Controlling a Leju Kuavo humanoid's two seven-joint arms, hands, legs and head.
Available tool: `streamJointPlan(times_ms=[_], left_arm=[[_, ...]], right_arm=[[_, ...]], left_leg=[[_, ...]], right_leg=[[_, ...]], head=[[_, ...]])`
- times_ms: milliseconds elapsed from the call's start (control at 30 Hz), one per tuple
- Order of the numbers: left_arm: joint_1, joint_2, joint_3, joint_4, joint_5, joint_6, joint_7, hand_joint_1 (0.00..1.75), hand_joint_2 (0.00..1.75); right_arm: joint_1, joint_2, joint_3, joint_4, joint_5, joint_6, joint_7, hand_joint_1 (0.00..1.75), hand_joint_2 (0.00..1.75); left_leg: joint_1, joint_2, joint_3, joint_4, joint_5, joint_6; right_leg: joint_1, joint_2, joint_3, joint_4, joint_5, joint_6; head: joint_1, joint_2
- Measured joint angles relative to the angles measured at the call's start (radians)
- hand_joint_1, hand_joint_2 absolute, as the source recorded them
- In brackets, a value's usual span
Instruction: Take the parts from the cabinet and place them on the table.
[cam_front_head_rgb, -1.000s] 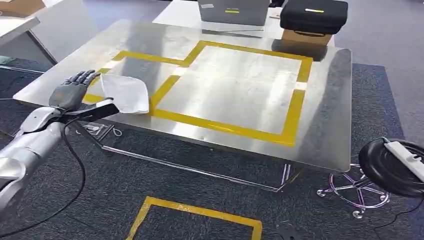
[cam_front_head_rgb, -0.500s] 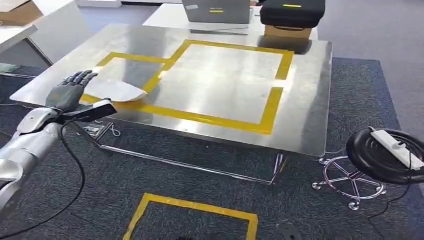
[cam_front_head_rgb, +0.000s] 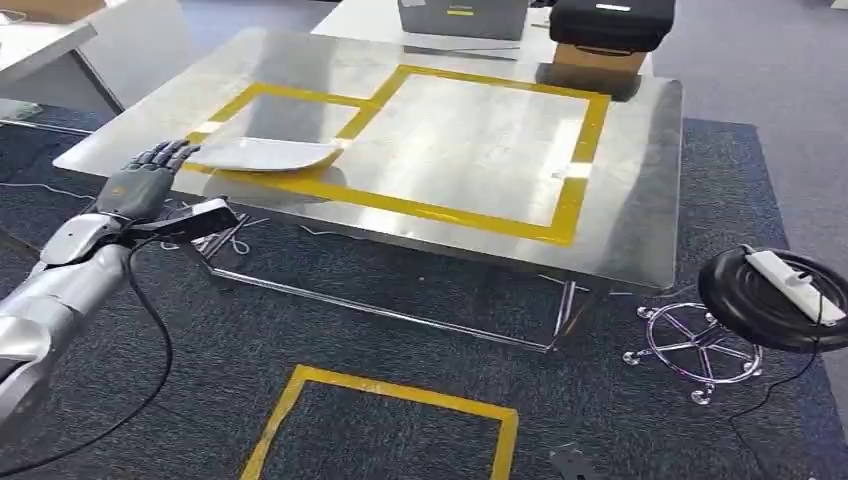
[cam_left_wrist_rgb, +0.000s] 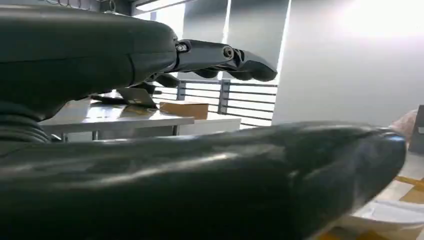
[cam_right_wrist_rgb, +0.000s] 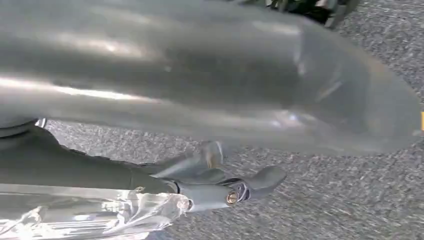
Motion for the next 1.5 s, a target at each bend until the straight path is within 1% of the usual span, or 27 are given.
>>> streamJointPlan(times_ms=[33, 100, 167, 200, 233, 367, 433, 500, 533, 567, 633, 667, 733, 767, 867, 933, 1000, 1033, 1100, 1167, 1233, 1300, 1333, 1367, 1400, 1467, 1500], left_arm=[[0.0, -0.002, 0.0, 0.0, -0.001, 0.0, 0.001, 0.0, 0.0], [0.001, -0.005, 0.0, 0.0, -0.003, -0.005, 0.005, 0.0, 0.0], [0.0, -0.006, 0.0, 0.0, -0.006, -0.007, 0.006, 0.0, 0.0], [0.0, -0.006, 0.0, 0.0, -0.008, -0.007, 0.008, 0.0, 0.0], [-0.002, -0.005, 0.0, 0.0, -0.008, -0.007, 0.009, 0.0, 0.0], [-0.009, -0.011, -0.001, 0.0, -0.01, -0.016, 0.012, 0.0, 0.0], [-0.014, -0.011, -0.001, 0.0, -0.013, -0.018, 0.015, 0.0, 0.0], [-0.017, -0.017, -0.002, 0.0, -0.014, -0.018, 0.017, 0.0, 0.0], [-0.016, -0.019, -0.002, 0.0, -0.017, -0.019, 0.017, 0.0, 0.0], [-0.015, -0.021, -0.003, 0.001, -0.018, -0.02, 0.018, 0.0, 0.0], [-0.016, -0.025, -0.003, 0.001, -0.019, -0.02, 0.018, 0.0, 0.0], [-0.017, -0.026, -0.003, 0.0, -0.019, -0.02, 0.018, 0.0, 0.0], [-0.023, -0.031, -0.004, 0.0, -0.019, -0.019, 0.018, 0.0, 0.0], [-0.025, -0.033, -0.004, 0.0, -0.019, -0.019, 0.018, 0.0, 0.0], [-0.024, -0.037, -0.005, 0.0, -0.019, -0.021, 0.018, 0.0, 0.0], [-0.028, -0.041, -0.005, 0.0, -0.019, -0.025, 0.018, 0.0, 0.0], [-0.027, -0.041, -0.005, 0.0, -0.015, -0.029, 0.017, 0.0, 0.0], [-0.027, -0.043, -0.005, 0.0, -0.013, -0.032, 0.016, 0.0, 0.0], [-0.024, -0.046, -0.005, 0.0, -0.012, -0.032, 0.016, 0.0, 0.0], [-0.023, -0.046, -0.005, 0.0, -0.012, -0.036, 0.016, 0.0, 0.0], [-0.024, -0.043, -0.005, 0.0, -0.017, -0.051, 0.016, 0.0, 0.0], [-0.025, -0.043, -0.005, 0.0, -0.023, -0.051, 0.02, 0.0, 0.0], [-0.025, -0.043, -0.006, 0.0, -0.027, -0.051, 0.024, 0.0, 0.0], [-0.025, -0.043, -0.007, 0.0, -0.03, -0.05, 0.026, 0.0, 0.0], [-0.025, -0.042, -0.008, 0.0, -0.031, -0.049, 0.029, 0.0, 1.75], [-0.025, -0.043, -0.009, 0.0, -0.039, -0.046, 0.037, 0.0, 1.75], [-0.025, -0.043, -0.01, 0.001, -0.039, -0.044, 0.039, 0.0, 0.0]], right_arm=[[0.0, 0.0, 0.0, 0.0, 0.0, 0.0, 0.0, 0.0, 0.0], [-0.001, 0.0, 0.0, 0.0, -0.001, 0.0, 0.0, 0.0, 0.0], [-0.004, -0.001, 0.0, 0.0, -0.001, 0.0, 0.0, 0.0, 0.0], [-0.008, -0.001, 0.0, 0.0, -0.001, 0.0, 0.0, 0.0, 0.0], [-0.011, -0.001, 0.0, 0.0, -0.002, -0.001, -0.001, 0.0, 0.0], [-0.008, -0.002, 0.0, 0.0, -0.005, -0.002, -0.001, 0.0, 0.0], [-0.012, -0.003, 0.0, 0.0, -0.007, -0.002, -0.001, 0.0, 0.0], [-0.012, -0.003, 0.0, 0.0, -0.008, -0.002, -0.001, 0.0, 0.0], [-0.011, -0.003, 0.0, 0.0, -0.009, -0.002, -0.001, 0.0, 0.0], [-0.011, -0.004, 0.0, 0.0, -0.01, -0.002, -0.001, 0.0, 0.0], [-0.011, -0.005, 0.0, 0.0, -0.011, -0.002, -0.001, 0.0, 0.0], [-0.011, -0.005, 0.0, 0.0, -0.011, -0.002, -0.001, 0.0, 0.0], [-0.012, -0.007, 0.0, -0.002, -0.012, -0.002, -0.001, 0.0, 0.0], [-0.013, -0.008, 0.0, -0.002, -0.012, -0.003, -0.002, 0.0, 0.0], [0.0, -0.008, -0.001, -0.002, -0.014, -0.003, -0.001, 0.0, 0.0], [0.012, -0.008, -0.001, -0.001, -0.015, -0.002, -0.001, 0.0, 0.0], [0.009, -0.008, -0.001, -0.001, -0.015, -0.002, -0.003, 0.0, 0.0], [0.008, -0.008, -0.001, -0.001, -0.015, -0.002, -0.003, 0.0, 0.0], [0.01, -0.008, -0.001, -0.001, -0.016, -0.002, -0.003, 0.0, 0.0], [0.009, -0.01, -0.001, -0.001, -0.016, -0.002, -0.003, 0.0, 0.0], [0.003, -0.013, -0.001, -0.002, -0.016, -0.002, -0.003, 0.0, 0.0], [0.001, -0.013, -0.001, -0.002, -0.016, -0.002, -0.003, 0.0, 0.0], [0.003, -0.013, -0.001, -0.002, -0.017, -0.002, -0.003, 0.0, 0.0], [0.004, -0.013, -0.002, -0.002, -0.018, -0.001, -0.003, 0.0, 0.0], [0.005, -0.013, -0.002, -0.002, -0.018, -0.001, -0.003, 0.0, 0.0], [0.006, -0.013, -0.002, -0.002, -0.019, 0.0, -0.003, 0.0, 0.0], [0.007, -0.013, -0.002, -0.002, -0.02, 0.0, -0.003, 0.0, 0.0]], left_leg=[[-0.001, 0.0, -0.014, 0.001, 0.011, 0.0], [-0.001, 0.0, -0.04, 0.001, 0.031, -0.003], [-0.001, -0.001, -0.06, 0.003, 0.05, -0.009], [-0.001, -0.001, -0.065, 0.005, 0.057, -0.015], [-0.004, 0.0, -0.069, 0.006, 0.065, -0.021], [0.002, -0.003, -0.071, -0.006, 0.099, -0.047], [0.002, -0.003, -0.106, 0.063, -0.008, -0.054], [0.003, -0.002, -0.146, 0.213, -0.118, -0.059], [0.003, -0.003, -0.157, 0.275, -0.135, -0.06], [0.003, -0.002, -0.155, 0.307, -0.12, -0.06], [0.005, -0.002, -0.097, 0.265, -0.046, -0.06], [0.008, -0.002, -0.042, 0.202, -0.031, -0.06], [0.009, -0.004, 0.097, 0.029, -0.085, -0.059], [0.004, -0.004, 0.105, 0.001, -0.104, -0.044], [-0.004, -0.002, 0.076, 0.001, -0.072, -0.016], [-0.004, -0.002, 0.057, 0.001, -0.053, -0.001], [-0.005, -0.002, 0.033, 0.001, -0.034, 0.005], [-0.006, -0.002, 0.022, 0.002, -0.025, 0.005], [-0.007, -0.002, 0.002, 0.002, -0.008, 0.003], [-0.006, -0.002, -0.014, 0.003, 0.006, -0.002], [-0.01, -0.002, -0.022, 0.004, 0.015, -0.012], [-0.008, -0.001, -0.024, 0.004, 0.026, -0.024], [-0.009, -0.001, -0.025, 0.005, 0.022, -0.017], [-0.008, 0.0, -0.028, 0.002, 0.027, 0.004], [-0.008, -0.001, -0.028, -0.001, 0.033, -0.002], [-0.007, 0.0, -0.03, -0.011, 0.045, -0.021], [-0.007, 0.0, -0.031, -0.015, 0.05, -0.026]], right_leg=[[0.0, 0.0, -0.006, 0.054, -0.011, 0.0], [0.003, 0.0, 0.045, 0.023, 0.039, -0.003], [0.003, 0.0, 0.161, -0.131, 0.087, -0.007], [0.004, 0.0, 0.223, -0.22, 0.058, -0.011], [0.008, 0.001, 0.254, -0.268, 0.048, -0.016], [0.01, 0.001, 0.217, -0.27, 0.081, -0.045], [0.007, 0.0, 0.203, -0.271, 0.11, -0.056], [0.008, -0.001, 0.17, -0.271, 0.134, -0.059], [0.008, -0.001, 0.154, -0.27, 0.148, -0.06], [0.008, -0.001, 0.135, -0.27, 0.162, -0.059], [0.008, -0.001, 0.097, -0.27, 0.19, -0.055], [0.008, 0.0, 0.082, -0.269, 0.204, -0.051], [0.014, 0.004, 0.063, -0.261, 0.221, -0.039], [0.014, 0.004, 0.057, -0.262, 0.237, -0.033], [0.001, 0.004, 0.048, -0.279, 0.272, -0.016], [0.001, -0.001, 0.022, -0.22, 0.174, -0.009], [0.001, -0.001, -0.019, -0.053, 0.064, -0.005], [0.001, -0.001, -0.032, 0.016, 0.046, -0.005], [0.002, 0.0, -0.012, 0.048, 0.087, -0.009], [0.005, -0.001, 0.094, -0.084, 0.134, -0.017], [0.011, -0.001, 0.215, -0.247, 0.092, -0.026], [0.013, 0.0, 0.209, -0.265, 0.09, -0.026], [0.011, 0.001, 0.208, -0.27, 0.095, -0.023], [0.012, 0.002, 0.205, -0.269, 0.097, -0.022], [0.013, 0.002, 0.202, -0.269, 0.1, -0.028], [0.014, 0.002, 0.195, -0.269, 0.106, -0.032], [0.014, 0.002, 0.192, -0.269, 0.109, -0.036]], head=[[-0.001, 0.0], [0.0, 0.0], [0.0, 0.0], [-0.001, 0.0], [-0.003, 0.0], [0.0, 0.0], [-0.004, 0.0], [-0.005, 0.0], [-0.007, 0.0], [-0.008, 0.0], [-0.008, 0.0], [-0.009, 0.0], [-0.01, 0.0], [-0.006, 0.0], [-0.008, 0.0], [-0.003, 0.0], [0.0, 0.0], [0.0, 0.0], [0.0, 0.0], [0.0, 0.0], [-0.001, 0.0], [0.0, 0.0], [-0.001, 0.0], [-0.003, 0.0], [-0.002, 0.0], [-0.002, 0.0], [-0.002, 0.0]])
